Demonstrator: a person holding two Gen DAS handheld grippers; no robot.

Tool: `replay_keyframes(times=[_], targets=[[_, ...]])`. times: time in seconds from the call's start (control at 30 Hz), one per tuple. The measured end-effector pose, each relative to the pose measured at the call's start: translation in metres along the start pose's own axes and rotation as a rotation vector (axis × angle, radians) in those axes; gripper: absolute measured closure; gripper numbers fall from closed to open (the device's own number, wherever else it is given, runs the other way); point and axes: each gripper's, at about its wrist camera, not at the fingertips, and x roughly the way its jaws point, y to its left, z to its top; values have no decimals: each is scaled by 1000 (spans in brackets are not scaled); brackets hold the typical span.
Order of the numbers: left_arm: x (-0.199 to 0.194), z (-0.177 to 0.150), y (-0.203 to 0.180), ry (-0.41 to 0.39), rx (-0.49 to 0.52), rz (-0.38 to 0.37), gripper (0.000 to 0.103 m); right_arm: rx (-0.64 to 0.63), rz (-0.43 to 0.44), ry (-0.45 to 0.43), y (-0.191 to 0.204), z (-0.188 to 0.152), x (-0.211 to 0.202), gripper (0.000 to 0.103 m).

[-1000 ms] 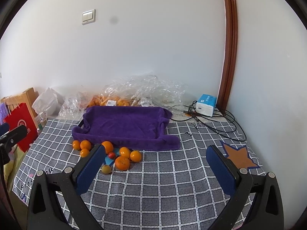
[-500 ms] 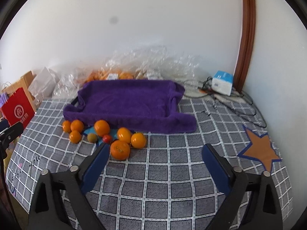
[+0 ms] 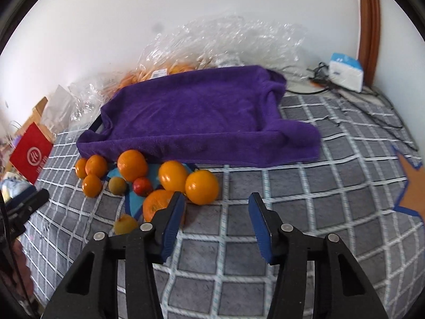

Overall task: Organize fruits
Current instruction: 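Lower the right gripper onto an orange and close it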

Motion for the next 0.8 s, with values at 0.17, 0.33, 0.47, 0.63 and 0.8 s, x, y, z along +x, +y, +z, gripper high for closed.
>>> replay_keyframes(times=[0.17, 0.33, 0.47, 0.63, 0.8], targets=[[11, 7, 0, 20, -3, -18, 16, -1, 14, 26, 2, 2, 15, 54], [22, 13, -3, 18, -6, -27, 16, 1, 45, 39, 0, 5, 27, 62], [32, 21, -2, 9, -30, -44, 30, -2, 69, 45, -1, 6, 29, 70], [49, 27, 0, 44, -12, -9, 47, -33, 9, 7, -10, 6, 13, 71], [64, 30, 3, 70, -33, -41, 50, -62, -48, -13, -23, 5, 8, 71]])
